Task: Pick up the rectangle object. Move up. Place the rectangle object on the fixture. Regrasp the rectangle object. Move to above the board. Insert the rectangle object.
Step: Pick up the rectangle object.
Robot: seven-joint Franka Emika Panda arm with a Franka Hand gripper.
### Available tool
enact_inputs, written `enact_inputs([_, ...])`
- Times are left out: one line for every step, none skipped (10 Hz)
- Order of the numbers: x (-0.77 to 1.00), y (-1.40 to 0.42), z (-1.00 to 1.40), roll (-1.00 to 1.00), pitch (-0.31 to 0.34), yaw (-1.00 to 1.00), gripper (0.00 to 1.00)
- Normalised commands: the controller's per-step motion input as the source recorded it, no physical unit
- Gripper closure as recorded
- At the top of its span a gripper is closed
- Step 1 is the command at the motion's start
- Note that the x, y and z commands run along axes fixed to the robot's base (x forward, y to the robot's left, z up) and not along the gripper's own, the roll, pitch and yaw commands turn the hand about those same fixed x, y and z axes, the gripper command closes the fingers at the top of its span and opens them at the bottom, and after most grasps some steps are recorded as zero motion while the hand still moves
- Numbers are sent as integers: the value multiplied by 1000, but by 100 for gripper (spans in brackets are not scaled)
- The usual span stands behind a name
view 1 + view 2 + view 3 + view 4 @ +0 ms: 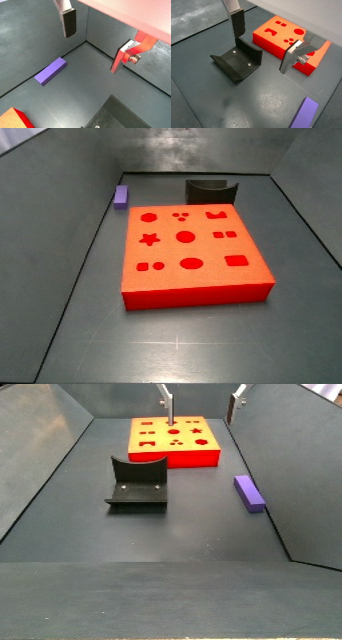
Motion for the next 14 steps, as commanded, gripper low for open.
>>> enact_inputs([-537,-86,-346,106,-207,3,0])
enact_inputs([-594,-374,-666,236,-217,451,0])
enact_inputs([-523,-397,-749,169,-209,586,0])
enact_inputs([-537,-383,-754,183,-194,574,0])
enact_inputs([-480,-183,-803,80,-203,351,0])
enact_inputs([-329,-103,-863,0,-181,169,0])
enact_inputs([-263,-149,-814,0,-193,126,0])
enact_inputs([-311,-217,-809,0,-199,0,0])
enact_inputs([-191,-69,-814,-63,-144,0,0])
enact_inputs([0,229,-809,-66,0,-71,0])
enact_inputs([-134,349,-723,0,29,-123,0])
enact_inputs([-223,297,-623,-31,0,-103,0])
enact_inputs([-274,237,-540,-46,0,-63,0])
enact_inputs([-509,240,-511,-24,0,-71,0])
